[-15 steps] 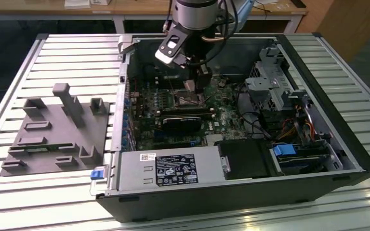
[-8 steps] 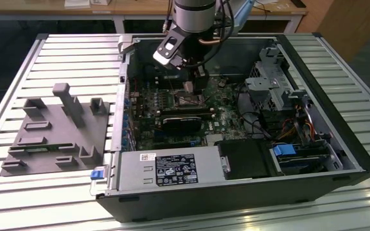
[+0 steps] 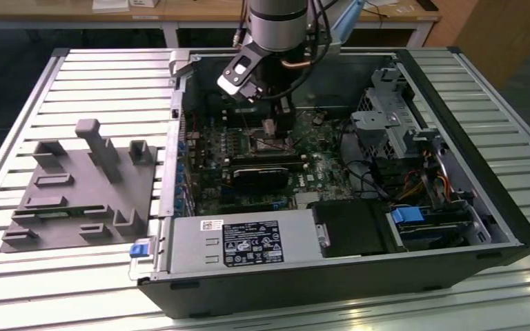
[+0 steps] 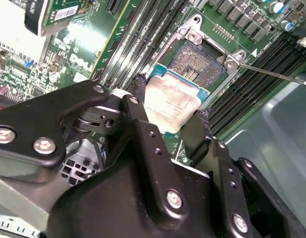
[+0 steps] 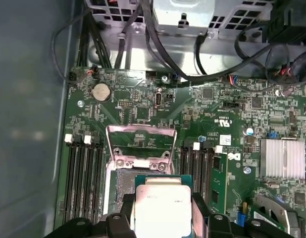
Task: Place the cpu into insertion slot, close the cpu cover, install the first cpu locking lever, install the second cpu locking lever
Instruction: 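Place the cpu into insertion slot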
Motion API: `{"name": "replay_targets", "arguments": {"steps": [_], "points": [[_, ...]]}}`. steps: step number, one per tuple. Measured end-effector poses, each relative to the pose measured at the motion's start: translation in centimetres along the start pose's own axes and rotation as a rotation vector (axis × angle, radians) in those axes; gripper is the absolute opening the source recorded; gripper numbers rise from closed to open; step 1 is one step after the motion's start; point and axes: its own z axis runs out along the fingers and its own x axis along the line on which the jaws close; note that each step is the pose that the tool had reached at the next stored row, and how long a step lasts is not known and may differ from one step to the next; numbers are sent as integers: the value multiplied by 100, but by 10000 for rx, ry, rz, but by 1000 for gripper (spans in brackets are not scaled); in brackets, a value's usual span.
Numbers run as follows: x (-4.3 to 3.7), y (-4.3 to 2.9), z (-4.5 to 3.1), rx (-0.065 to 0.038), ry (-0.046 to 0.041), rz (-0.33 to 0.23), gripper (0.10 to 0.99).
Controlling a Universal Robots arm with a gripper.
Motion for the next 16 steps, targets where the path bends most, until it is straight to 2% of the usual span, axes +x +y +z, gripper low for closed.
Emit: {"name": "replay_targets", "arguments": {"steps": [9,16], "points": [[13,-22,112,-1,26,-99,537],[50,-24,152,-1,45,-121,537]]}}
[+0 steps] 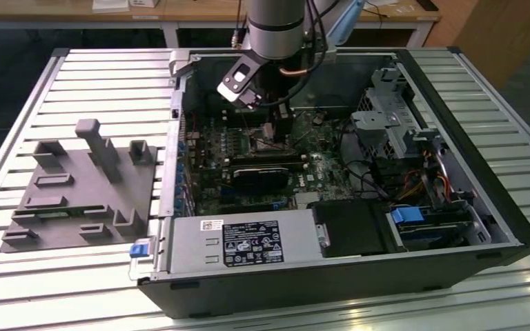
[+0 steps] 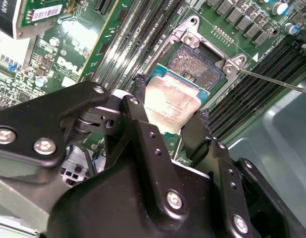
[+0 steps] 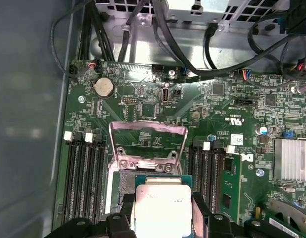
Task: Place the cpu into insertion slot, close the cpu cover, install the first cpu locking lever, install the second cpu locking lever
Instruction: 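Place the cpu into insertion slot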
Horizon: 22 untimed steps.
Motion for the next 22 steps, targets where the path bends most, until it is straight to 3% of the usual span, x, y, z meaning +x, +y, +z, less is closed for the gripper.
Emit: {"name": "replay_targets", "arguments": {"steps": [22], "points": [[73,-20,106,0,0,0,537]]}}
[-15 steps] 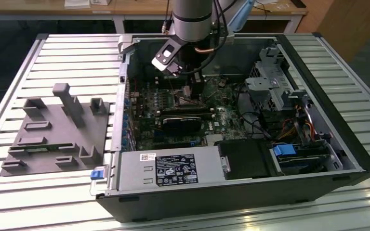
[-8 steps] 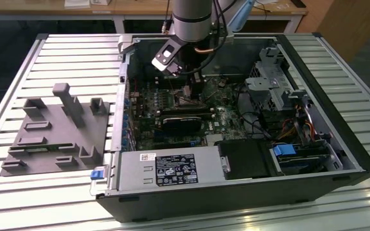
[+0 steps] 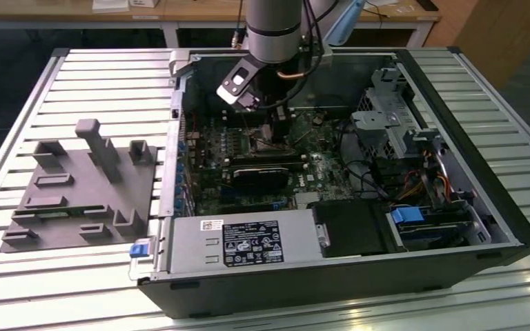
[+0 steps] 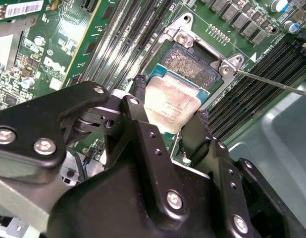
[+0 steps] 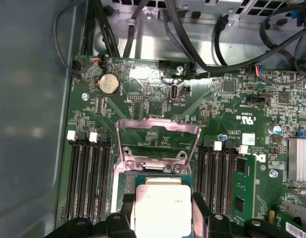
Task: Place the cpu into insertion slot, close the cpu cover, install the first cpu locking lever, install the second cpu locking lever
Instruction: 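Place the cpu into insertion slot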
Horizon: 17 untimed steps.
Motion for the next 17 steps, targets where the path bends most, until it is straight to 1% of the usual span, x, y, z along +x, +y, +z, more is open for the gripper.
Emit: {"name": "replay_targets", "arguments": {"steps": [6,17], "points": [[23,-24,34,0,0,7,537],[43,-46,133,0,-22,241,537]]}}
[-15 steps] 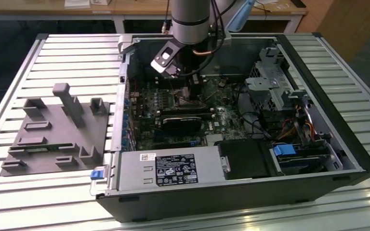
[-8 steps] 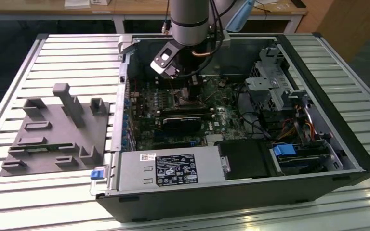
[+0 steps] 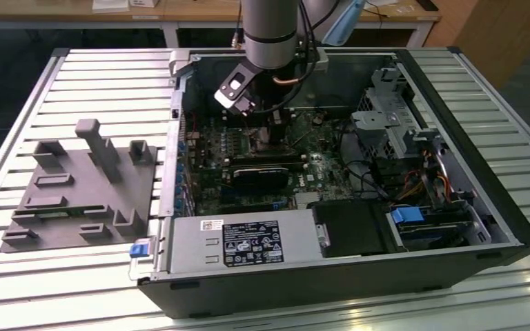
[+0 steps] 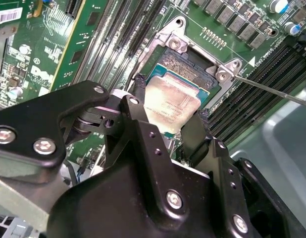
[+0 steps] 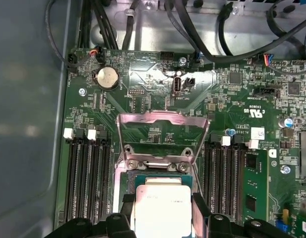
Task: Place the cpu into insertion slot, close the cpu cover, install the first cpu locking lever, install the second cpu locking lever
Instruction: 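Place the cpu into insertion slot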
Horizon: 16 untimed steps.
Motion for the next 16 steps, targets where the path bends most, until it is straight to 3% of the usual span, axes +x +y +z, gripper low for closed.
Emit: {"name": "replay_targets", "arguments": {"steps": [16], "points": [[53,-38,119,0,-31,348,537]]}}
